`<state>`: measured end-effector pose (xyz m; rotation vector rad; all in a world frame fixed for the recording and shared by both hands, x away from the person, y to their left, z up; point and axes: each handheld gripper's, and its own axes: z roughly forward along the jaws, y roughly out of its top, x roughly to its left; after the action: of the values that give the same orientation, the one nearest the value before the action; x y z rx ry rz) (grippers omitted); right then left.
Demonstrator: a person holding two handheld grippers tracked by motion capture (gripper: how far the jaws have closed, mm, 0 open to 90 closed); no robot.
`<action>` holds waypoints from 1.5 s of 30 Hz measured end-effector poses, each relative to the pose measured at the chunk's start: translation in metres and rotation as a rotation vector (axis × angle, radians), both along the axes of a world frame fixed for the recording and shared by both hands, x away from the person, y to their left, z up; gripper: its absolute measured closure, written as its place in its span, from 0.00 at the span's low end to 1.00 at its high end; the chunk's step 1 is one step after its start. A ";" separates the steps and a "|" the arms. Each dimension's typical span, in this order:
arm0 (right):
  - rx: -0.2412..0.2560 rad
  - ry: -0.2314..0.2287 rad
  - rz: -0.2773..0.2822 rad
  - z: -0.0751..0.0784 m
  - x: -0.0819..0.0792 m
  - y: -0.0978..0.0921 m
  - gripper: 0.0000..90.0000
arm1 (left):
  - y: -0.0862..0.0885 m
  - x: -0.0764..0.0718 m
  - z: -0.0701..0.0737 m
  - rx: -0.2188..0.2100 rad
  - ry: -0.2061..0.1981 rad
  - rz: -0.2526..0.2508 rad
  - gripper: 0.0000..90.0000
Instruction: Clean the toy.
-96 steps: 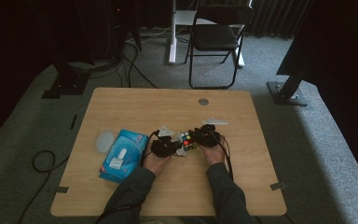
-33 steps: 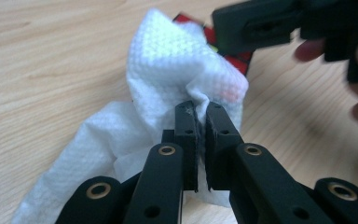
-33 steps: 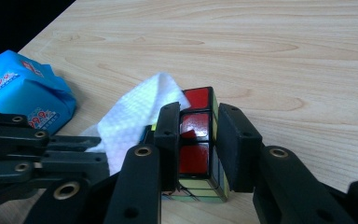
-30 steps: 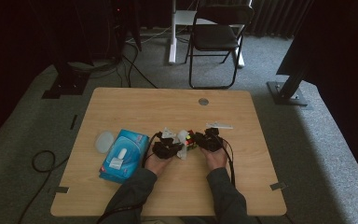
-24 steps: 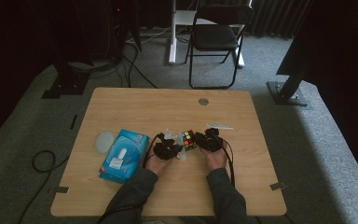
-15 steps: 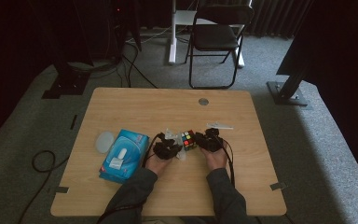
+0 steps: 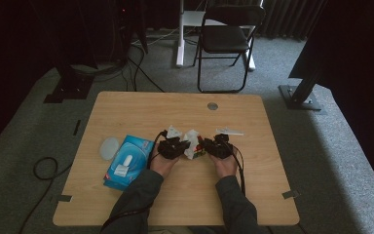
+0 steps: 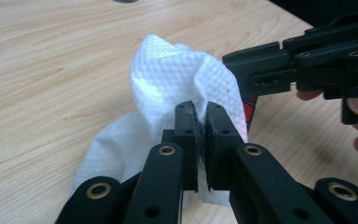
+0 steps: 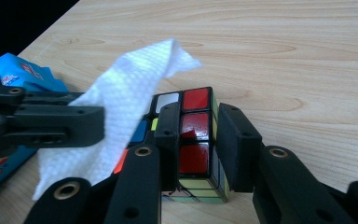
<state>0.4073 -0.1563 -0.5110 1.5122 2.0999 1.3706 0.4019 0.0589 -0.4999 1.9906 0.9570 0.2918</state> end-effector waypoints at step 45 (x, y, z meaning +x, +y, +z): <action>0.001 0.001 -0.002 0.000 0.000 0.000 0.78 | 0.007 0.019 -0.019 0.027 0.078 0.033 0.95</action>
<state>0.4070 -0.1559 -0.5110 1.5154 2.0976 1.3705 0.4206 0.0658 -0.5191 2.0252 1.0403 0.2482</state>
